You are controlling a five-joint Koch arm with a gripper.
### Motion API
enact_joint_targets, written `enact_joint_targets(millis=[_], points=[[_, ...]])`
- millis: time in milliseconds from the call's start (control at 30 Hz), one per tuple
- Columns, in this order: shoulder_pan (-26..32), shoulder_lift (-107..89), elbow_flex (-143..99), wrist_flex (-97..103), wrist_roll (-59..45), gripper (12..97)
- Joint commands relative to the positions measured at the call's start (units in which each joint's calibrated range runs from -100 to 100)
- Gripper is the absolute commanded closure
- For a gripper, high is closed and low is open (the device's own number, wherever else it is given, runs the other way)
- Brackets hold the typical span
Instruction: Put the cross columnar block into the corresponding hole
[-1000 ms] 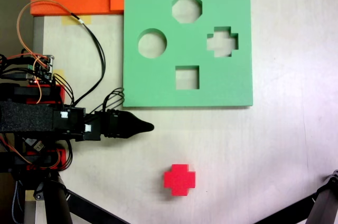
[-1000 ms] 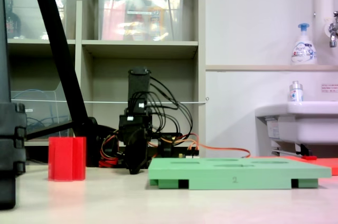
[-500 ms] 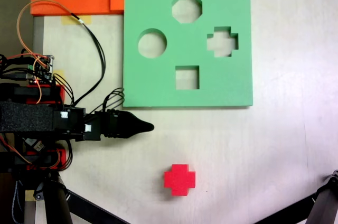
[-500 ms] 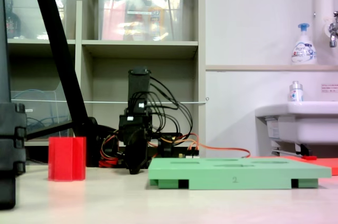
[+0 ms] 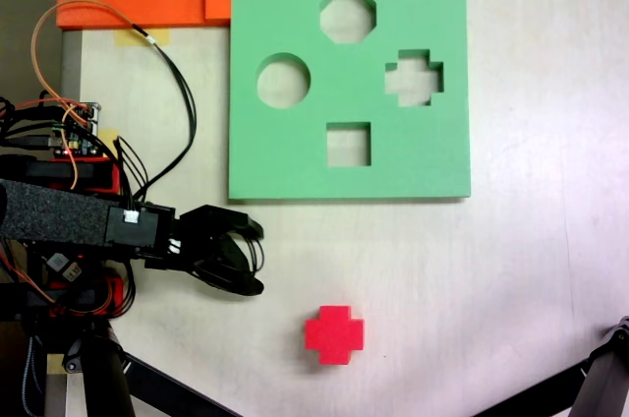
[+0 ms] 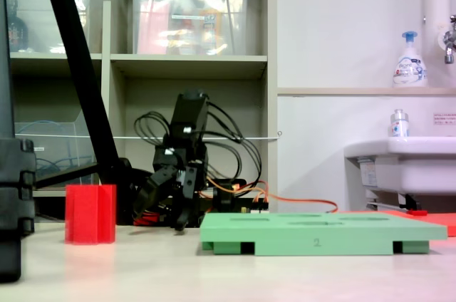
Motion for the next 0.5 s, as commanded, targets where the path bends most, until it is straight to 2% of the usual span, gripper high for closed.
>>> enact_joint_targets(millis=[0,67,133,333,467], points=[[-0.1,-0.4,8.0,-14.6,3.6,63.3],[0.0,-0.4,13.7,-22.1,4.5,63.4],[0.0,-0.4,20.4,-28.8,5.1,67.0],[-1.3,4.3,43.9,-44.9,3.7,65.7],[-2.5,16.3,60.7,-52.1,1.2,43.3]])
